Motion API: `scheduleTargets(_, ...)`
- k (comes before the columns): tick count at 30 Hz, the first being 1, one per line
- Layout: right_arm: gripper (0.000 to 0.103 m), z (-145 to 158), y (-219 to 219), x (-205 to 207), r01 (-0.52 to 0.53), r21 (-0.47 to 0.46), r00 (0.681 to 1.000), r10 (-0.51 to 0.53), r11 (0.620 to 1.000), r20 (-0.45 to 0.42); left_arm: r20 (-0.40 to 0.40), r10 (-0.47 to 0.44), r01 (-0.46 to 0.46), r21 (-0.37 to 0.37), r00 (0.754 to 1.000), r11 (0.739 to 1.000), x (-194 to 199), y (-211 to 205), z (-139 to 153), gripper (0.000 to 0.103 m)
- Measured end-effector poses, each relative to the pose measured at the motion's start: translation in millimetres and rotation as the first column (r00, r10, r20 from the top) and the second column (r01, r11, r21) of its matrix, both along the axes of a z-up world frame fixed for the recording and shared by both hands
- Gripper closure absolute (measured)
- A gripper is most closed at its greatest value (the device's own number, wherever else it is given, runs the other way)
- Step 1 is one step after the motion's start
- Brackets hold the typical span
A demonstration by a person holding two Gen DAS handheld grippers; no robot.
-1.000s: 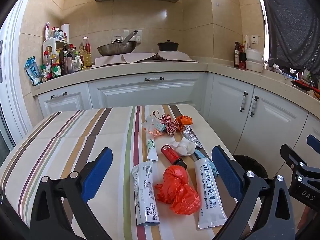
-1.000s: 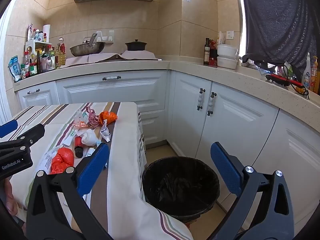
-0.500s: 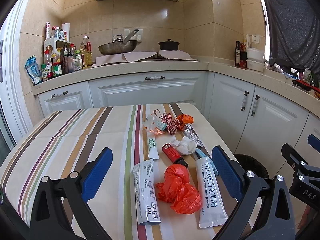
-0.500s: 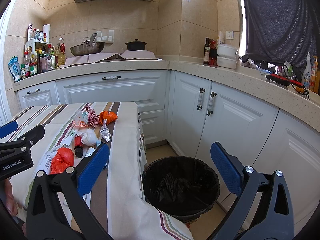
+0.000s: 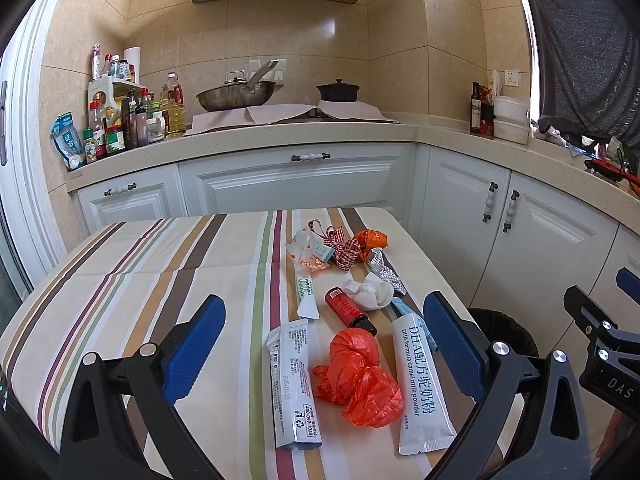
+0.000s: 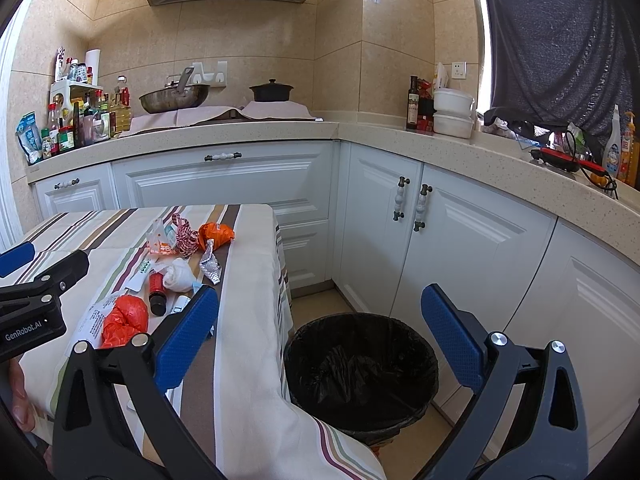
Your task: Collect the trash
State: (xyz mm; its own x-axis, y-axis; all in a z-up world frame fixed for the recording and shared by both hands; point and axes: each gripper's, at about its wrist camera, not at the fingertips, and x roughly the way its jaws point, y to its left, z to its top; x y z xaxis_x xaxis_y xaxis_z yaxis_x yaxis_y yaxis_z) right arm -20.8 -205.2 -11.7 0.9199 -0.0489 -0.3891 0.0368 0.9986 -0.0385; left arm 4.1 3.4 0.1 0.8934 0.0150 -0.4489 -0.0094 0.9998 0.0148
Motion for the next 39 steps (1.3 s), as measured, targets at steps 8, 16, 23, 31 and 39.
scheduleTargets(8,0.004,0,1,0,-0.001,-0.001,1.0,0.001,1.0,0.001,0.002,0.002,-0.002,0.001,1.0,1.0,-1,-1,0,0.006)
scheduleTargets(16,0.004,0,1,-1,0.001,-0.001,1.0,-0.001,1.0,0.001,0.002,0.003,-0.003,0.0,1.0,1.0,-1,-1,0,0.006)
scheduleTargets(23,0.004,0,1,-2,0.0,0.0,1.0,0.0,1.0,0.003,0.004,0.003,-0.003,-0.001,1.0,1.0,1,2,1,0.006)
scheduleTargets(31,0.004,-1,2,-2,0.0,-0.001,1.0,0.0,1.0,0.003,0.007,0.004,-0.004,0.0,1.0,1.0,-4,5,4,0.006)
scheduleTargets(39,0.004,-3,3,-1,0.001,-0.001,1.0,-0.001,1.0,0.005,0.005,0.004,-0.004,-0.001,1.0,1.0,-3,2,2,0.006)
